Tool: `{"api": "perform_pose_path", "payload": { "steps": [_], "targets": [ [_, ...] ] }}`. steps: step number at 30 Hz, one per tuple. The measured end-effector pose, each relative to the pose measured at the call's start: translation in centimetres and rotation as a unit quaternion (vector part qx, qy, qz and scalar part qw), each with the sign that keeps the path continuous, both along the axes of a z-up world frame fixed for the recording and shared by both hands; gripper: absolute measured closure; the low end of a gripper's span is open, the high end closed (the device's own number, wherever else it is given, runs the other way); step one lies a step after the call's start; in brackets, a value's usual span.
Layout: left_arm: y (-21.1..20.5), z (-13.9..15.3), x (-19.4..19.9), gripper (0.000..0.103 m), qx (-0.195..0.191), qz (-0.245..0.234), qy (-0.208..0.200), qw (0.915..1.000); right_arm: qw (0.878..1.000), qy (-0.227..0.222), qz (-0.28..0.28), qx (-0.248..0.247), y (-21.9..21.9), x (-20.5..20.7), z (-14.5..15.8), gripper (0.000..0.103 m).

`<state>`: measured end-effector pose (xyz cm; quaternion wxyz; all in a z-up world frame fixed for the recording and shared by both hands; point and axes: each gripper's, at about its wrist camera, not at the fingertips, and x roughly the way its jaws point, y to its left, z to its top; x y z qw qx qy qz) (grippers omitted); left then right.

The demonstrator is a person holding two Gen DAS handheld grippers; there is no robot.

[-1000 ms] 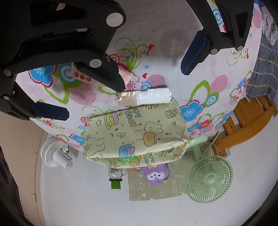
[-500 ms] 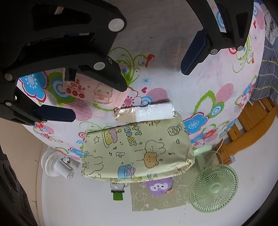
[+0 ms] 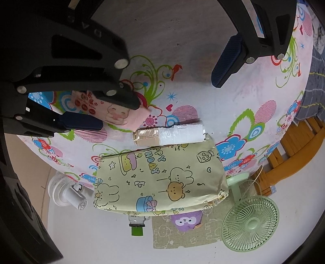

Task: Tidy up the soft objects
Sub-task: 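Close the right tool on the pink wet-wipe pack and lift it, then move the left tool to the white-and-beige rolled towel while right tool holds the pink pack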

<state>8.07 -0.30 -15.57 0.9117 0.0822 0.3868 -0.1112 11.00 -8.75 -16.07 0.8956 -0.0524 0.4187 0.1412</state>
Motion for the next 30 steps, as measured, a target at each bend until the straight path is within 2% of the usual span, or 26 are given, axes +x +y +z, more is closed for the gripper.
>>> {"api": "perform_pose_path", "payload": {
  "steps": [3,12,30],
  "targets": [
    [0.0,0.0,0.0,0.001,0.003,0.0,0.0,1.0,1.0,-0.002,-0.005,-0.01,-0.2,0.0,0.0,0.06],
    [-0.4,0.2,0.2,0.002,0.006,0.001,0.001,1.0,1.0,-0.001,-0.02,0.002,-1.1,0.0,0.2,0.061],
    [-1.8,1.9,2.8,0.002,0.003,0.012,-0.013,0.9998,0.998,-0.034,-0.05,0.003,-3.2,1.9,2.2,0.061]
  ]
}}
